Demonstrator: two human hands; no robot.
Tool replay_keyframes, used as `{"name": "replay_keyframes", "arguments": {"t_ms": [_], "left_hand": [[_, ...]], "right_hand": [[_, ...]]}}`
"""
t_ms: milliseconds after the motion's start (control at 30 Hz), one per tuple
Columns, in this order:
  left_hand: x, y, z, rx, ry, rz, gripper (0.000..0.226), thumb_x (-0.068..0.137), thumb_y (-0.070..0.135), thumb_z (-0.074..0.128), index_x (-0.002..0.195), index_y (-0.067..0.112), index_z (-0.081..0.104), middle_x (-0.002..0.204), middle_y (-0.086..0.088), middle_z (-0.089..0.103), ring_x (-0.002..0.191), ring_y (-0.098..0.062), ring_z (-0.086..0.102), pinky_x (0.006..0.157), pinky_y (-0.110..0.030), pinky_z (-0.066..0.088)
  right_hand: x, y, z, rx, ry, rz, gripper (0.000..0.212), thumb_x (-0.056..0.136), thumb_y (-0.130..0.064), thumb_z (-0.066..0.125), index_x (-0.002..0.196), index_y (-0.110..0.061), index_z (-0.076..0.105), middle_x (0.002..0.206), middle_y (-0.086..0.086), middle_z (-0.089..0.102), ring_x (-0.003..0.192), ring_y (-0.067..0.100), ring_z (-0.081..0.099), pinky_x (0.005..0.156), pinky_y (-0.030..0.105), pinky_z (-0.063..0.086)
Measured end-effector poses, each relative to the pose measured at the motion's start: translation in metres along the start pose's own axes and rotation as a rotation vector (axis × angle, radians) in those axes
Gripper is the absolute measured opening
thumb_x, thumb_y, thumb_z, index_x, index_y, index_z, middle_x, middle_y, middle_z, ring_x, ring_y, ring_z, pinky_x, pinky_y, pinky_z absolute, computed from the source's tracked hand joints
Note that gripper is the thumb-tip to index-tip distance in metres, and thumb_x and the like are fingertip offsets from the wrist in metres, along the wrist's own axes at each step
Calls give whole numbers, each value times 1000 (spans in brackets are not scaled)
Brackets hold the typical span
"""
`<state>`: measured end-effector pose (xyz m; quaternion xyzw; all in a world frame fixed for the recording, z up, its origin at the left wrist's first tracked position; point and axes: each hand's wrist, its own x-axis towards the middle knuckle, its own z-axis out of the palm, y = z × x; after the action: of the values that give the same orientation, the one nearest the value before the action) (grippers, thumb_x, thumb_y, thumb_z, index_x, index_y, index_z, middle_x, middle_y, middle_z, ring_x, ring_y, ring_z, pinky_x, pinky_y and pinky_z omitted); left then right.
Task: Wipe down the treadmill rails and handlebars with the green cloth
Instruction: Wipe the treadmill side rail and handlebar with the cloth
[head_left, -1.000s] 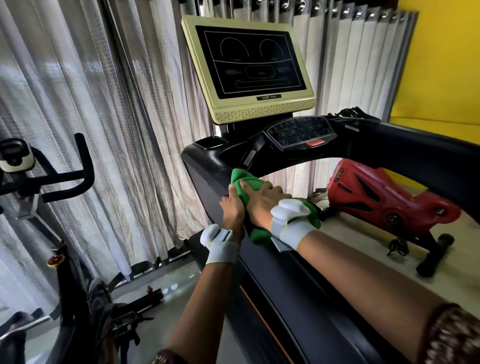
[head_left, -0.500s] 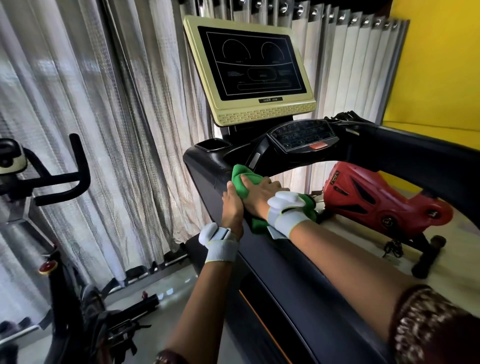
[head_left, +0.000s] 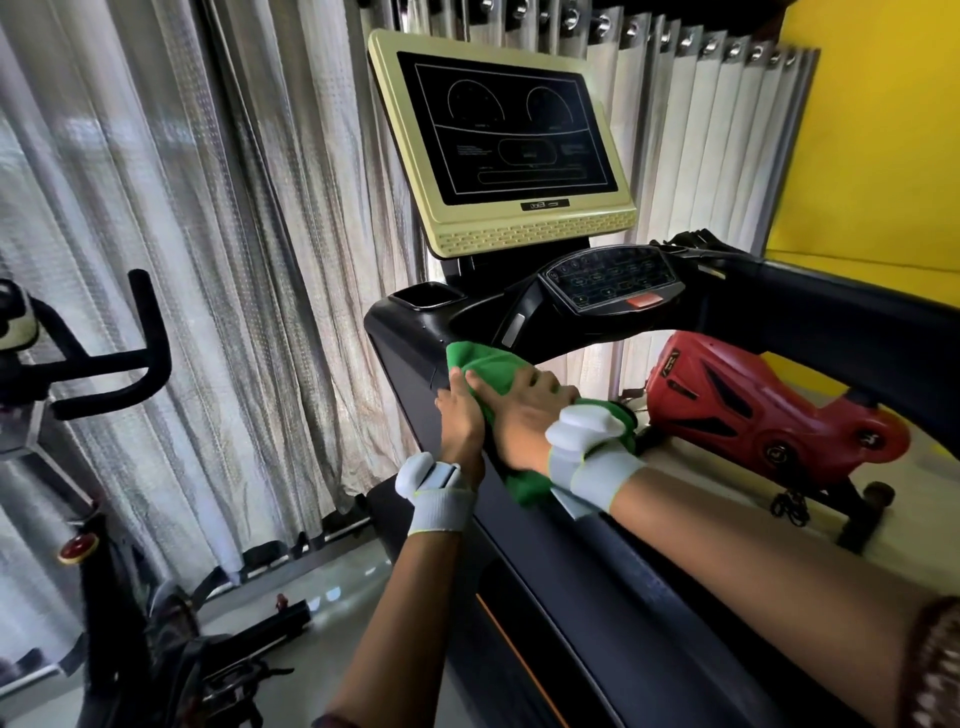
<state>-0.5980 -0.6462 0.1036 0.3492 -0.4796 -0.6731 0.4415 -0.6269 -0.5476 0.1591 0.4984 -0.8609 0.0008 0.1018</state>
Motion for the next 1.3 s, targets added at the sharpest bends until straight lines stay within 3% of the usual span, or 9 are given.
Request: {"name": "replay_keyframes", "arguments": {"t_ms": [233, 400, 600, 767, 833, 933, 1233, 1300], "left_hand": [[32, 5, -8, 46, 69, -17, 118, 52, 83, 31, 146, 12, 32, 153, -9, 34, 138, -29, 40, 114, -47, 34], [41, 4, -10, 102, 109, 13, 118, 54, 85, 26, 146, 11, 34, 155, -10, 33, 144, -23, 31, 119, -43, 24], [15, 20, -12, 61, 109, 51, 77, 89, 62, 25, 143, 8, 39, 145, -13, 46, 131, -29, 47, 114, -44, 36], [27, 25, -11, 123, 123, 54, 67, 98, 52, 21, 139, 5, 44, 141, -16, 50, 130, -30, 49, 113, -44, 36], [31, 30, -9, 115, 123, 51, 75, 92, 61, 23, 138, 6, 44, 142, -15, 49, 130, -30, 48, 113, -44, 36], [42, 31, -11, 95, 150, 33, 104, 63, 78, 29, 140, 10, 42, 146, -13, 45, 131, -29, 47, 113, -44, 36], [86, 39, -19, 179, 169, 100, 90, 79, 68, 24, 143, 7, 39, 151, -15, 37, 141, -27, 35, 119, -43, 26], [98, 43, -24, 163, 182, 92, 98, 70, 74, 28, 141, 8, 42, 149, -14, 41, 138, -28, 39, 117, -43, 29]], "right_hand": [[31, -13, -12, 89, -27, -25, 66, 92, -40, 46, 146, -46, 9, 144, 25, 25, 122, 46, 36, 98, 55, 33], [19, -5, -3, 32, -8, -94, 73, 90, -39, 50, 145, -50, 3, 145, 26, 21, 123, 45, 32, 101, 57, 31], [47, -15, -12, 123, -41, -97, 54, 97, -44, 36, 145, -50, 12, 147, 23, 20, 127, 46, 31, 102, 56, 29], [43, -12, -3, 67, -29, -109, 70, 90, -42, 50, 144, -52, 6, 145, 23, 20, 126, 43, 30, 100, 54, 30], [51, -12, -3, 86, -28, -112, 69, 90, -42, 49, 144, -51, 9, 145, 23, 19, 126, 44, 30, 101, 54, 31], [73, -20, -10, 140, -54, -116, 60, 93, -47, 41, 145, -50, 11, 146, 22, 21, 127, 46, 30, 101, 57, 32], [92, -27, -7, 124, -81, -127, 68, 89, -41, 46, 144, -52, 8, 148, 19, 19, 129, 44, 29, 104, 55, 31], [112, -37, -11, 116, -97, -133, 66, 91, -40, 45, 146, -49, 9, 148, 19, 20, 129, 44, 29, 105, 56, 31]]}}
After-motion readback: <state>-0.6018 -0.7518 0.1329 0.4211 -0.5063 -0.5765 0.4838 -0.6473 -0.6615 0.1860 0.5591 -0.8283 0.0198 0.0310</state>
